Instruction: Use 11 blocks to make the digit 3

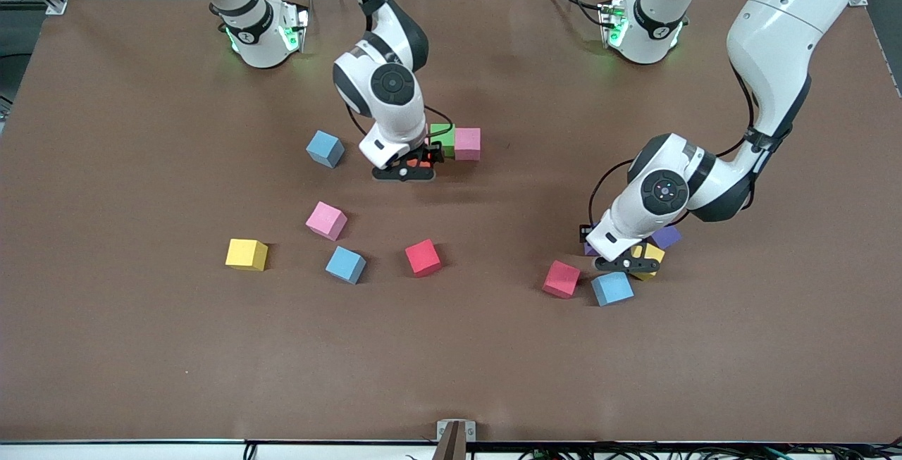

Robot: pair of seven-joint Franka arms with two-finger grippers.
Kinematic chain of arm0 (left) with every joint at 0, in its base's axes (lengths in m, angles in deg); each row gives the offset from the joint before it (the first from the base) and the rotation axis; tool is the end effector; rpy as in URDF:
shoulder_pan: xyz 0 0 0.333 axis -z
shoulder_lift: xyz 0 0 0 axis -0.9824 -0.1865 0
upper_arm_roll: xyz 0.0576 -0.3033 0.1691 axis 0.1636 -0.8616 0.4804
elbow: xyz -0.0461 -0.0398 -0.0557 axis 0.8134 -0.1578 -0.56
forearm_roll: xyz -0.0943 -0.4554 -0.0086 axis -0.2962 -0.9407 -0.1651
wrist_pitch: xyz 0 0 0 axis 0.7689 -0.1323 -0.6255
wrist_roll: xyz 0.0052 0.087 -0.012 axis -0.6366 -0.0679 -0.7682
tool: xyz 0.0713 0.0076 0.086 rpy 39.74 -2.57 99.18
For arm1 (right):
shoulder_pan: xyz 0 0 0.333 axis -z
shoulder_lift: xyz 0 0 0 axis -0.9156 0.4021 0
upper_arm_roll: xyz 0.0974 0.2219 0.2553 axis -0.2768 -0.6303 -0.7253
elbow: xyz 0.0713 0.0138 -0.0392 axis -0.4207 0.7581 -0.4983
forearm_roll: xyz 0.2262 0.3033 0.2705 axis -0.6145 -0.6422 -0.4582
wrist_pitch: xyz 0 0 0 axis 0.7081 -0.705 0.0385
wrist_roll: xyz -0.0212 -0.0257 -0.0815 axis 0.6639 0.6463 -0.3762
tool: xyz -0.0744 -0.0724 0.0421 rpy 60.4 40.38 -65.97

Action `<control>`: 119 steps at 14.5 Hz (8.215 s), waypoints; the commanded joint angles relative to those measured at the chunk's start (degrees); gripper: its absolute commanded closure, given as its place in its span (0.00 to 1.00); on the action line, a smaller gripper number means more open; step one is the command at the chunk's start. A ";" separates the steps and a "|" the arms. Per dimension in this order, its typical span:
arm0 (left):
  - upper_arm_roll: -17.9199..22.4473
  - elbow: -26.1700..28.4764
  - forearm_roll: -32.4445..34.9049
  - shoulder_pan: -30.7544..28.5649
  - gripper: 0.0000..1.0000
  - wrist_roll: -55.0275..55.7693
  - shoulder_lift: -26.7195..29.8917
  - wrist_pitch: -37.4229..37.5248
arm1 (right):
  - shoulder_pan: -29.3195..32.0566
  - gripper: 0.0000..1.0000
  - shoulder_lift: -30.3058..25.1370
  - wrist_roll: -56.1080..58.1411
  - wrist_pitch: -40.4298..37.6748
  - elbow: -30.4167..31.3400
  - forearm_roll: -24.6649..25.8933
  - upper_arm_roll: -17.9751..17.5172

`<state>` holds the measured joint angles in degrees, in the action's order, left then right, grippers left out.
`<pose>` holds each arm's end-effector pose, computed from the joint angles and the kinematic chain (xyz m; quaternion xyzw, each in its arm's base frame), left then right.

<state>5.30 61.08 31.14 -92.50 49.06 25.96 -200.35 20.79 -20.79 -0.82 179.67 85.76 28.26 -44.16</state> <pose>0.6562 -0.2260 0.1940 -0.9995 0.0225 0.0203 0.0056 0.4957 0.4706 0.2552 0.9992 -0.0250 -0.0292 0.0081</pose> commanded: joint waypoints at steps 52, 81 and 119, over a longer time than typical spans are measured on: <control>-2.10 -2.20 -2.73 -0.72 0.58 2.50 2.72 6.17 | 2.26 1.00 26.17 -25.05 -6.16 -34.11 -0.69 4.91; -2.01 -2.64 -3.25 -0.72 0.59 4.52 2.81 6.17 | -3.90 1.00 5.58 7.60 11.77 1.43 0.89 2.53; -3.49 -2.82 -3.25 0.51 0.60 13.04 3.07 6.25 | 12.44 0.00 -4.09 6.46 -6.50 -1.83 -5.70 7.79</control>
<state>2.82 58.38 28.91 -92.30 60.19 28.14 -195.29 31.23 -23.52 5.73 175.48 83.05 22.72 -37.97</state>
